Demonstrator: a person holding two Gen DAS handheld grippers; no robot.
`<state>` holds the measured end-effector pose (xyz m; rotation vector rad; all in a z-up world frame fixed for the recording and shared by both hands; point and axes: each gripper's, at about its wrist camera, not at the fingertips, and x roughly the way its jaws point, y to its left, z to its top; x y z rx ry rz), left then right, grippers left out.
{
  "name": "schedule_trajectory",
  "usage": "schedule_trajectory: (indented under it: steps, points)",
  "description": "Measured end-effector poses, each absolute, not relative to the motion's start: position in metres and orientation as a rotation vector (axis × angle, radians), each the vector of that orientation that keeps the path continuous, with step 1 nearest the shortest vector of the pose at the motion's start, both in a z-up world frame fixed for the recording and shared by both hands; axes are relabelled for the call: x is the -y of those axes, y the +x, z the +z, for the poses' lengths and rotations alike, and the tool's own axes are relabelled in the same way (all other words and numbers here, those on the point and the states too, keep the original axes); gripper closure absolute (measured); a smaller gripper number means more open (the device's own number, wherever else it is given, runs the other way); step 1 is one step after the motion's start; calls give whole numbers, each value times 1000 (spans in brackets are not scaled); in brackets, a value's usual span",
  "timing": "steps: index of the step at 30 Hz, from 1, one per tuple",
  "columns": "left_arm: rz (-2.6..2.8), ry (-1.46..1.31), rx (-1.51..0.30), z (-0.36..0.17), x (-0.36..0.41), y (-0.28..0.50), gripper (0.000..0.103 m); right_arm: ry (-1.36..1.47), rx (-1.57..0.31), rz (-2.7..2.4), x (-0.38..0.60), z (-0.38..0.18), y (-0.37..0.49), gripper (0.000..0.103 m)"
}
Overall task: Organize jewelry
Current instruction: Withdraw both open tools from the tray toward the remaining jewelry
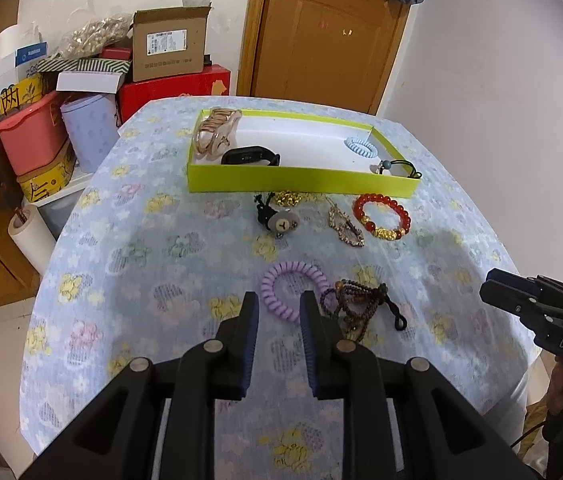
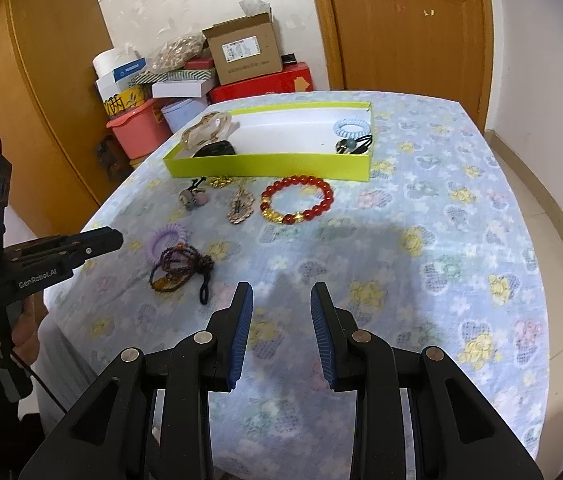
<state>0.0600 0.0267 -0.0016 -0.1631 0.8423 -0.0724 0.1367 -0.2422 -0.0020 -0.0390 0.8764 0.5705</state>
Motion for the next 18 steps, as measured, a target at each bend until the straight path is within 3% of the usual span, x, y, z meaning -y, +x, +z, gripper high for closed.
schedule_trajectory:
  steps: [18]
  points:
    - [-59, -148, -905, -25, -24, 85, 76, -56, -921, 615, 225, -13, 138, 72]
